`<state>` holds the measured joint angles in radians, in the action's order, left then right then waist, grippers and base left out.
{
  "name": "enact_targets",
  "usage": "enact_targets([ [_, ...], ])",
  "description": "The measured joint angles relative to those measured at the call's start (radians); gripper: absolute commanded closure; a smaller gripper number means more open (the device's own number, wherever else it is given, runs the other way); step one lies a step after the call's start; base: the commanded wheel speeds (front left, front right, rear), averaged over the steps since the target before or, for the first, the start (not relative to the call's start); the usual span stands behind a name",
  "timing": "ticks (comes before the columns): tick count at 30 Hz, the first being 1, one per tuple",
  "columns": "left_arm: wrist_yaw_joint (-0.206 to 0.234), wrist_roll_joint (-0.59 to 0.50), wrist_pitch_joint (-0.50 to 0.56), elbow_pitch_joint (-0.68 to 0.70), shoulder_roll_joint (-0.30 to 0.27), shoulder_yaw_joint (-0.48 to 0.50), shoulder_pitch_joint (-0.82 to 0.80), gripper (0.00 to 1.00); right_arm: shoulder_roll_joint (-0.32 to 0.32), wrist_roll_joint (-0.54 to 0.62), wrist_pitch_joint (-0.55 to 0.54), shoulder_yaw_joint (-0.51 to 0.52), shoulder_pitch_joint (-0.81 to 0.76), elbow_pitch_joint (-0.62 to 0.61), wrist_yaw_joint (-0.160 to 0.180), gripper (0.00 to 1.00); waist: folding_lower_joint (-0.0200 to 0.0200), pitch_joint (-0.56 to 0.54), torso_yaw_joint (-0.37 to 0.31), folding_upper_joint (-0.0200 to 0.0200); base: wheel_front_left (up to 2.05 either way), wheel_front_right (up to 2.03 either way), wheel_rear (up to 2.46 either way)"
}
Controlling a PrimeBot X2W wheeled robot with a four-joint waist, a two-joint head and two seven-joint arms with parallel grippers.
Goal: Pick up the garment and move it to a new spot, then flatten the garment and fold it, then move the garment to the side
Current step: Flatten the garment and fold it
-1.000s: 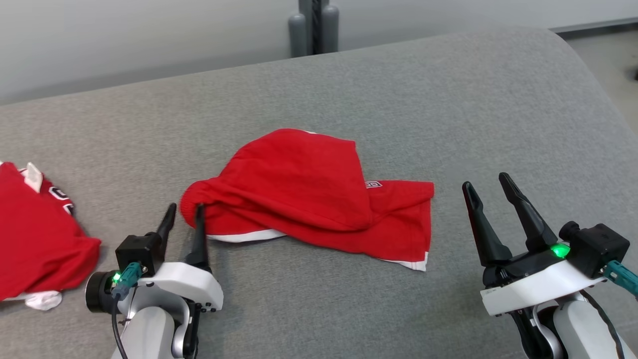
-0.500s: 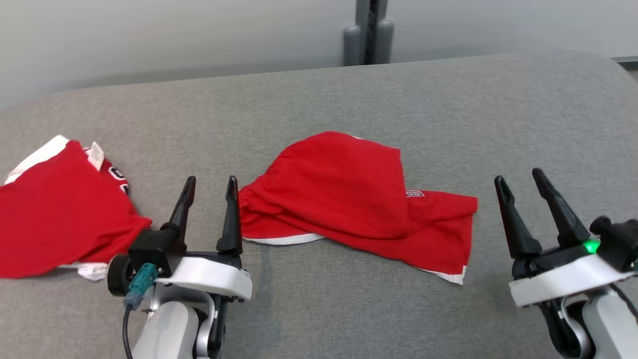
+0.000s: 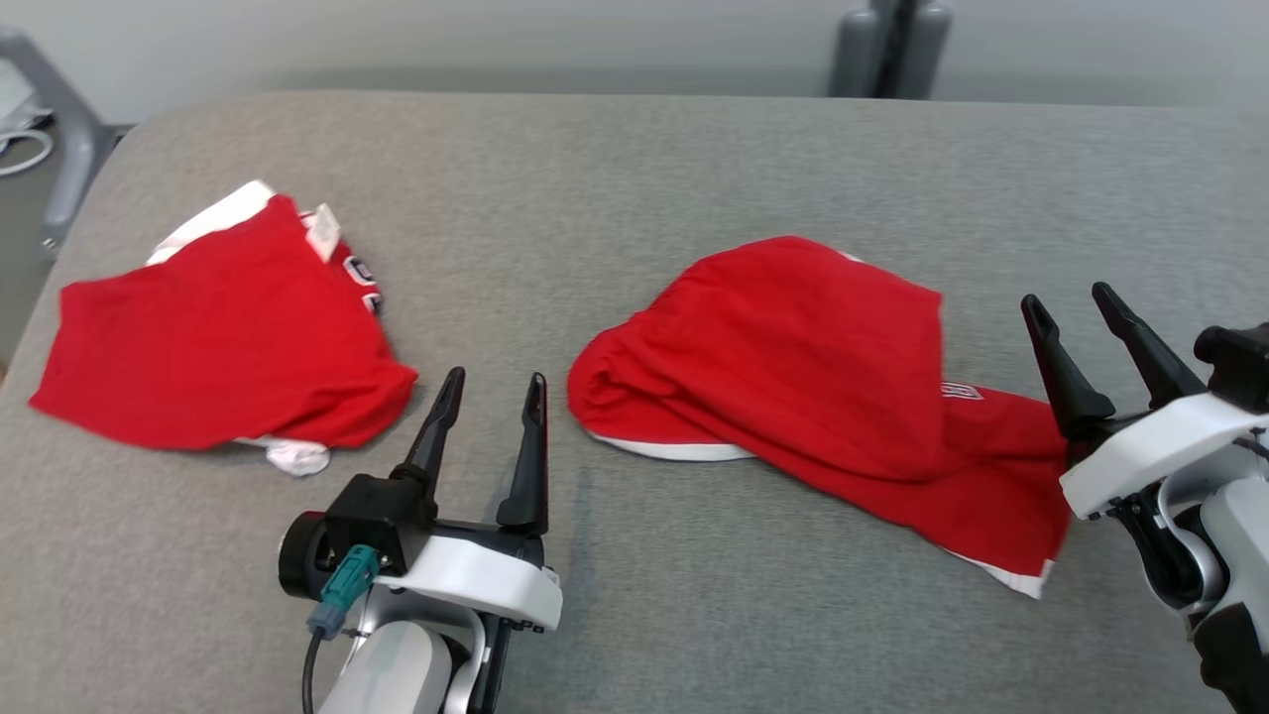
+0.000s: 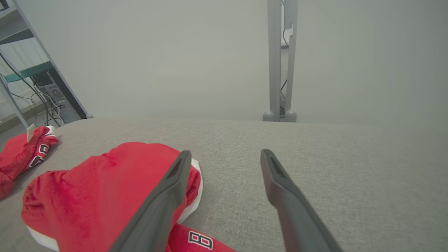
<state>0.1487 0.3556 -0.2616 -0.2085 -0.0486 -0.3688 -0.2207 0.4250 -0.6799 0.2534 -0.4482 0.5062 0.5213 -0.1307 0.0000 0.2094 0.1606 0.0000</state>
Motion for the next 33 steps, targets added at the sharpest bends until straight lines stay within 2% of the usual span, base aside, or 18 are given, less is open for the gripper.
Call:
enact_targets([
  [8,0.021,0.027,0.000,0.020,0.000,-0.051,-0.012,0.00,0.053,-0.176,-0.021,-0.188,0.105,0.086,0.000,0.00,0.0000,0.045,0.091,0.0000,0.00,0.00,0.00],
  [13,0.033,0.035,0.000,0.030,0.000,-0.070,-0.013,0.00,0.061,-0.259,-0.026,-0.267,0.146,0.145,0.000,0.00,0.0000,0.066,0.134,0.0000,0.00,0.00,0.00],
  [14,0.034,0.036,0.000,0.030,0.000,-0.071,-0.013,0.00,0.059,-0.279,-0.036,-0.280,0.150,0.154,0.000,0.56,0.0000,0.069,0.140,0.0000,0.00,0.00,0.00],
  [15,0.037,0.037,0.000,0.031,0.000,-0.071,-0.013,0.00,0.059,-0.290,-0.038,-0.297,0.155,0.160,0.000,0.98,0.0000,0.070,0.145,0.0000,0.00,0.00,0.00],
  [18,0.038,0.041,0.000,0.032,0.000,-0.071,-0.012,0.00,0.067,-0.294,-0.021,-0.335,0.185,0.175,0.000,1.00,0.0000,0.071,0.152,0.0000,0.00,0.00,0.00],
  [23,0.040,0.041,0.000,0.032,0.000,-0.068,-0.011,0.00,0.095,-0.239,0.004,-0.334,0.233,0.210,0.000,1.00,0.0000,0.057,0.145,0.0000,0.00,0.00,0.00],
  [29,0.040,0.062,0.000,0.047,0.000,-0.077,-0.010,0.00,0.153,-0.104,0.008,-0.240,0.294,0.170,0.000,1.00,0.0000,0.048,0.135,0.0000,0.00,0.00,0.00],
  [33,0.044,0.073,0.000,0.058,0.000,-0.098,-0.013,0.00,0.195,-0.022,0.008,-0.226,0.347,0.177,0.000,1.00,0.0000,0.061,0.146,0.0000,0.00,0.00,0.00],
])
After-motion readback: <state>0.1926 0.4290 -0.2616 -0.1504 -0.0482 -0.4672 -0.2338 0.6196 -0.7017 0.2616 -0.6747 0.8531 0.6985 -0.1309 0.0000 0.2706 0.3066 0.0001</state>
